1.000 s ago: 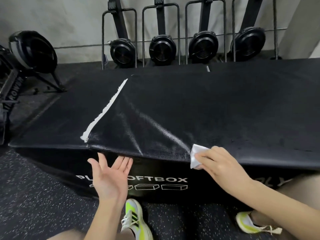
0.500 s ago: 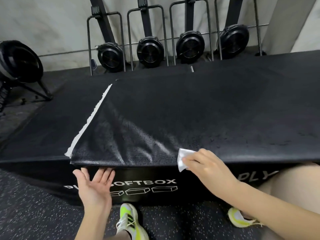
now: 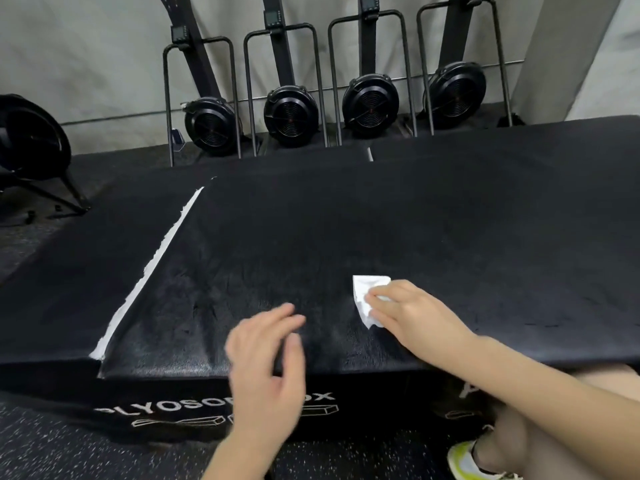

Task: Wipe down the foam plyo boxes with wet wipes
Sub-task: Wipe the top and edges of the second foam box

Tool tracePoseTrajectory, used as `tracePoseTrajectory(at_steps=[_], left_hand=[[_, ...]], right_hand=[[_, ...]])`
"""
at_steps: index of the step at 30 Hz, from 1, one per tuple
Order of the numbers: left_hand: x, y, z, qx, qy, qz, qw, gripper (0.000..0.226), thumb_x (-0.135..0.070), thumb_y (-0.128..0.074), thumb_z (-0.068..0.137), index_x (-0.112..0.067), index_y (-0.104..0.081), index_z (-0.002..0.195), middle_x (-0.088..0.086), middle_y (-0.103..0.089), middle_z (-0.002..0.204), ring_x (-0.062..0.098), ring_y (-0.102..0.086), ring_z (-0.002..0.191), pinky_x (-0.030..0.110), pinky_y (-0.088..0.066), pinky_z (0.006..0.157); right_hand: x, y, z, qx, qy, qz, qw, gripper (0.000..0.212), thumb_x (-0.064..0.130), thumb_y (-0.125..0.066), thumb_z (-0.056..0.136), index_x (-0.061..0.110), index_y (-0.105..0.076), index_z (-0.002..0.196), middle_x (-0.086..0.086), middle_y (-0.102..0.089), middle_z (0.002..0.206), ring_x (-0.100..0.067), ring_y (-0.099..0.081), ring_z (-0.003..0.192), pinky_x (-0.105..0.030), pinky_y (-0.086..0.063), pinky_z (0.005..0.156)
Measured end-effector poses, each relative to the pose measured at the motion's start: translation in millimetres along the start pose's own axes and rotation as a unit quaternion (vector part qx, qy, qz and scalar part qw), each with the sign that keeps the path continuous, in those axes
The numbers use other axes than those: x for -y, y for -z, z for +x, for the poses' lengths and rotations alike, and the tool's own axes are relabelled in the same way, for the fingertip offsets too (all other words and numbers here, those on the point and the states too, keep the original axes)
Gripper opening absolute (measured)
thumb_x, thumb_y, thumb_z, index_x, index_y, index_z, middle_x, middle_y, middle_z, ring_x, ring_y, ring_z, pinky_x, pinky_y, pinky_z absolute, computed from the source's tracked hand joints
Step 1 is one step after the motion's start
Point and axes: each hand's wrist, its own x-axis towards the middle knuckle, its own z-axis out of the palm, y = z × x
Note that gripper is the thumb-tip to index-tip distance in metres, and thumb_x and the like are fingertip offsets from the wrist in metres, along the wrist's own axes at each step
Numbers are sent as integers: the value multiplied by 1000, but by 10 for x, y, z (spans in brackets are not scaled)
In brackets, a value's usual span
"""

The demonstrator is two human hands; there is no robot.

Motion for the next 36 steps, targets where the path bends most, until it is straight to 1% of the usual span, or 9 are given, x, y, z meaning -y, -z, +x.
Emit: tracePoseTrajectory(at_steps=[4,8,12,15,18,20,23,27,36], left_hand=[[-47,-424,-7,135,-18,-15,991,23,-25,-56,95,-30,-73,109,-22,-63,126,6,-54,127,52,-24,116],[-74,-587,185,153,-15,-20,988,26,-21,-57,96,-31,-72,114,-26,-64,124,1,-53,127,36,-29,116],[-119,-728,438,222,-16,-52,974,37,-5,-54,94,-25,-71,120,-24,-65,123,-2,-53,123,19,-41,105],[-130,-920,539,318,4,-25,948,38,-13,-48,101,-22,-62,134,-14,-63,129,1,-50,125,24,-42,105],[-112,-1118,634,402,24,75,912,46,-27,-50,104,-25,-44,149,-6,-55,137,13,-47,130,31,-47,101],[-95,-1232,706,437,-42,185,879,38,-22,-49,101,-21,-50,140,-3,-56,126,18,-52,120,32,-50,94],[-14,-1402,830,422,-132,284,851,56,-9,-53,88,-20,-47,142,1,-62,118,21,-56,117,38,-39,110],[71,-1645,1185,457,-103,344,814,58,-14,-45,90,-22,-36,147,7,-55,130,24,-47,127,45,-20,121],[400,-2195,1918,489,-31,328,808,48,-47,-26,105,-18,-50,136,9,-54,134,28,-57,114,48,-19,121]], right_hand=[[-277,-157,493,9,-11,-24,1000,10,24,-61,95,26,-61,85,15,-60,87,-20,-44,73,-33,-43,63],[-221,-109,592,-2,-52,1,999,27,27,-56,94,25,-55,67,15,-42,62,-16,-29,65,-28,-26,65],[-6,106,257,65,-56,97,992,22,24,-51,93,29,-62,75,17,-48,62,-13,-40,70,-26,-36,66],[-71,324,203,117,-89,204,968,26,18,-51,94,29,-67,77,14,-59,67,-11,-50,70,-23,-42,65],[-363,424,267,78,-162,298,938,31,12,-56,94,35,-77,96,15,-74,93,-3,-60,59,-18,-47,60],[-674,412,320,31,-204,268,941,26,16,-60,94,33,-77,102,16,-75,100,-1,-67,70,-21,-54,71],[-1203,345,469,75,-223,173,956,26,27,-63,95,32,-72,119,15,-66,126,-2,-66,99,-17,-48,93],[-1609,267,799,172,-213,104,956,42,47,-55,98,33,-59,138,9,-47,150,-12,-36,144,-28,-28,118],[-1775,-11,1124,195,-237,117,944,52,60,-53,94,37,-53,141,13,-36,157,-17,-23,150,-34,-24,119]])
